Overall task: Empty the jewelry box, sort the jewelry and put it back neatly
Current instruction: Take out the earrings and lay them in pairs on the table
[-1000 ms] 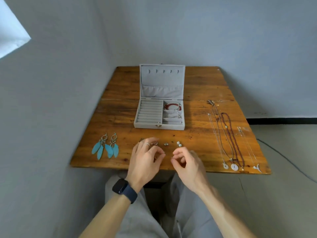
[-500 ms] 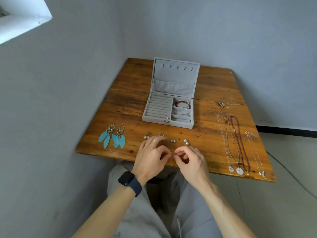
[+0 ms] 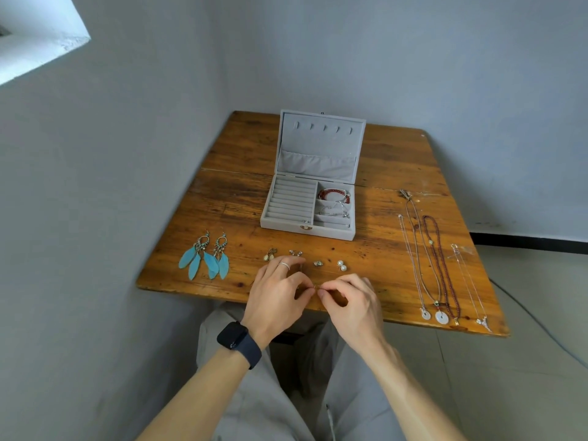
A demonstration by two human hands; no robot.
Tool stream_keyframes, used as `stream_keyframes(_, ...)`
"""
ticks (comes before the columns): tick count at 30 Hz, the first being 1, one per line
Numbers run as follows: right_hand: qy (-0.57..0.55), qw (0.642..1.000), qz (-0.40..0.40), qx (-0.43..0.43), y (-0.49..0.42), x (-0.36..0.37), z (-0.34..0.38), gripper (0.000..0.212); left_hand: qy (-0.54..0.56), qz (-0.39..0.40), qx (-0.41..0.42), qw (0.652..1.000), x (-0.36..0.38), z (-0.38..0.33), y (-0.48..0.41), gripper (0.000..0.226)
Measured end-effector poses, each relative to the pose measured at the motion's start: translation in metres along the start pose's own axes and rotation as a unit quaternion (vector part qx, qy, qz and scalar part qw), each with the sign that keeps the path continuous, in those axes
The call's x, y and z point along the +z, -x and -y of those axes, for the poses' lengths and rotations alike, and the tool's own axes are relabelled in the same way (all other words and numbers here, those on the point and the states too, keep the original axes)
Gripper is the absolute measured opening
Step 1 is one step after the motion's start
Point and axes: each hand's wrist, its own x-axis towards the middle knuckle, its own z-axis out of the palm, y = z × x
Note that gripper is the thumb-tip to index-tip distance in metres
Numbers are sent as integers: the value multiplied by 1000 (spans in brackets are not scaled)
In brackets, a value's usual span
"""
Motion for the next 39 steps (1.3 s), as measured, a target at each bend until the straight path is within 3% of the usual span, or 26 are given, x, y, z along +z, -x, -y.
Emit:
stream_keyframes(16,-51,996,54,50,0,-14,5,23,9,-6,19,1000,-22,10,-16,18)
stream_keyframes(22,-62,997,48,10,-29,-36,17,20,-19,-43,3,999,-43,38,-71,38)
stream_keyframes(26,-12,999,42,-20,-80,-38,28,20,-47,9,-31,998,-40,51,-108,50)
stream_keyframes(31,91,991,83,-54,-133,-17,35,34,-90,136,-58,985,-24,63,-121,58)
stream_keyframes(35,164,974,131,-82,-149,-1,34,37,-64,131,-81,986,-13,65,-115,59)
stream_keyframes(39,202,966,130,-94,-151,8,31,32,-61,129,-88,986,-12,65,-116,58)
